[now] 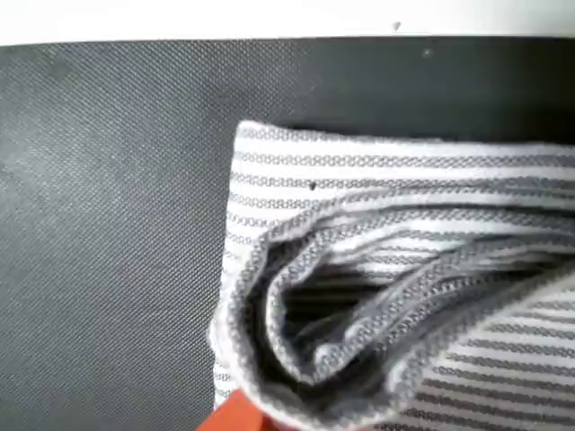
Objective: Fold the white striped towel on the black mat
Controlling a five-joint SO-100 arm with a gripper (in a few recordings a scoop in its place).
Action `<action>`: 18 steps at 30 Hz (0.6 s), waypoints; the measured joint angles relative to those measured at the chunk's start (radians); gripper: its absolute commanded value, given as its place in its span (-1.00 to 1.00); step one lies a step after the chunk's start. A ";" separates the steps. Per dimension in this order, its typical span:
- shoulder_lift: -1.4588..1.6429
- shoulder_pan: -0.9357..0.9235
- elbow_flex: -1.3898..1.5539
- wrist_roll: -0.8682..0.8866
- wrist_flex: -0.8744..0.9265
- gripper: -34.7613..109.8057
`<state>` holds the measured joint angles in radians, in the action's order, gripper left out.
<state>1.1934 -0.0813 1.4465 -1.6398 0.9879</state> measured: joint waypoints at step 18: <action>0.762 -0.012 0.657 0.041 0.060 -0.52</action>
<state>1.9558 -0.0936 2.1031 -1.5984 1.0477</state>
